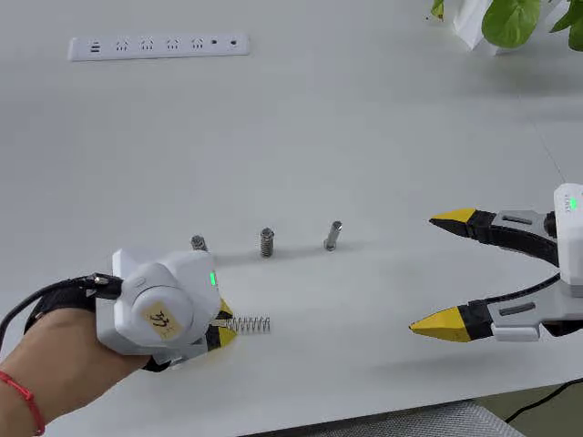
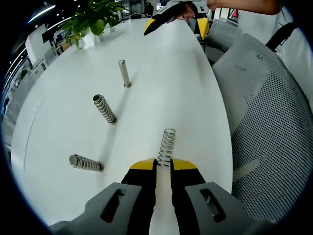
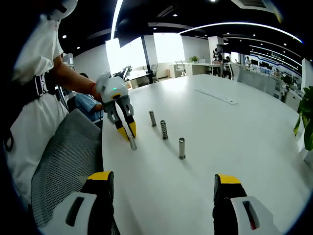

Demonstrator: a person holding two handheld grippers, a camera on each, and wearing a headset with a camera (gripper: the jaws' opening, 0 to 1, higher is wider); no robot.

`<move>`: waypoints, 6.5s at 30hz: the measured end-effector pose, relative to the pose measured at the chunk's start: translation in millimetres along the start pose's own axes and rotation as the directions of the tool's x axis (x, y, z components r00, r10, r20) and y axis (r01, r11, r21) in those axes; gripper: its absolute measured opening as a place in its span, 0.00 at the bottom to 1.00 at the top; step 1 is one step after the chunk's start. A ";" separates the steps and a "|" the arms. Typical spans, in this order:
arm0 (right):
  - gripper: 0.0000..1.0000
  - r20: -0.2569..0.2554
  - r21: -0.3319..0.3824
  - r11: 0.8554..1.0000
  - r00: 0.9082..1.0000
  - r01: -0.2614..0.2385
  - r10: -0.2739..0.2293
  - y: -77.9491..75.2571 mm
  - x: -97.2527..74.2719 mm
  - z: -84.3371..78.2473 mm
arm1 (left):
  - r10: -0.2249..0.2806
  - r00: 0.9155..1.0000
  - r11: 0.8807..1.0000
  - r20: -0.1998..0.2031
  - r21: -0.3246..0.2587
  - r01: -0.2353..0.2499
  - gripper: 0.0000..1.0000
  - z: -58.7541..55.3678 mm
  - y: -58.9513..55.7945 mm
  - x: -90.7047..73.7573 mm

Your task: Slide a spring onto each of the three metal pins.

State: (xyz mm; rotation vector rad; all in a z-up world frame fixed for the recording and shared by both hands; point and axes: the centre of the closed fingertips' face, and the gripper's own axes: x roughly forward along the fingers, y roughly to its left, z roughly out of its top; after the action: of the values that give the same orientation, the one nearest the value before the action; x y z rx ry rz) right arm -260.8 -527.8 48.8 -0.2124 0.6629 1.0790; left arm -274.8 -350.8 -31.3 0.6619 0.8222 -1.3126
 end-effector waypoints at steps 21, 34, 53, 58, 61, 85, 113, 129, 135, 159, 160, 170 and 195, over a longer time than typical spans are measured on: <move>0.82 -0.006 -0.016 1.000 1.000 -0.018 0.018 9.4 4.4 7.5 | 0.001 0.999 1.000 0.048 -0.016 0.000 0.07 4.4 -2.1 -4.7; 0.68 0.048 -0.039 0.996 0.995 -0.086 0.088 36.9 12.5 49.2 | 0.049 0.973 0.996 0.225 -0.078 -0.033 0.07 50.7 -0.3 -36.8; 0.28 0.216 0.007 0.982 0.959 -0.189 0.183 57.9 17.4 131.5 | 0.133 0.835 0.983 0.533 -0.178 -0.043 0.07 131.9 12.0 -103.3; 0.22 0.230 0.013 0.978 0.952 -0.208 0.200 57.5 19.1 136.4 | 0.137 0.811 0.981 0.569 -0.190 -0.033 0.07 139.7 12.7 -111.3; 0.19 0.244 0.024 0.975 0.947 -0.221 0.209 58.0 17.9 140.4 | 0.140 0.798 0.980 0.586 -0.197 -0.027 0.07 143.0 12.7 -114.6; 0.07 0.261 0.026 0.967 0.935 -0.253 0.238 67.1 12.4 151.5 | 0.116 0.781 0.983 0.614 -0.184 -0.001 0.07 152.1 7.8 -118.1; 0.07 0.146 -0.124 0.962 0.954 -0.244 0.261 75.8 11.9 161.2 | 0.073 0.803 0.993 0.592 -0.119 -0.002 0.06 154.2 -1.2 -110.5; 0.07 0.079 -0.174 0.950 0.958 -0.259 0.275 82.0 12.5 160.6 | 0.075 0.797 0.993 0.599 -0.117 -0.005 0.06 153.3 -2.4 -110.3; 0.08 0.060 -0.167 0.949 0.958 -0.266 0.279 81.0 12.5 157.5 | 0.075 0.793 0.993 0.604 -0.120 -0.003 0.06 154.0 -2.7 -109.7; 0.22 -0.404 -0.429 0.770 0.863 -0.473 0.305 88.6 24.7 137.8 | 0.061 0.804 0.995 0.592 -0.099 -0.003 0.06 151.9 -6.2 -100.7; 0.21 -0.420 -0.437 0.761 0.857 -0.480 0.300 88.5 25.6 136.0 | 0.061 0.804 0.995 0.592 -0.099 -0.003 0.06 152.0 -6.3 -100.8; 0.13 -0.492 -0.463 0.712 0.821 -0.529 0.290 87.7 30.9 129.6 | 0.063 0.800 0.995 0.596 -0.097 -0.006 0.06 151.7 -6.6 -100.8; 0.07 -0.515 -0.462 0.710 0.812 -0.532 0.274 87.1 33.2 126.3 | 0.055 0.796 0.996 0.603 -0.092 0.001 0.07 149.5 -8.2 -99.7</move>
State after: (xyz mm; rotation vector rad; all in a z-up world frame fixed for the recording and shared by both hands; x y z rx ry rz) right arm -276.3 -402.4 142.0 -0.8957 0.7529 1.6997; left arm -267.2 -417.8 135.4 0.1476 0.3327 -1.3430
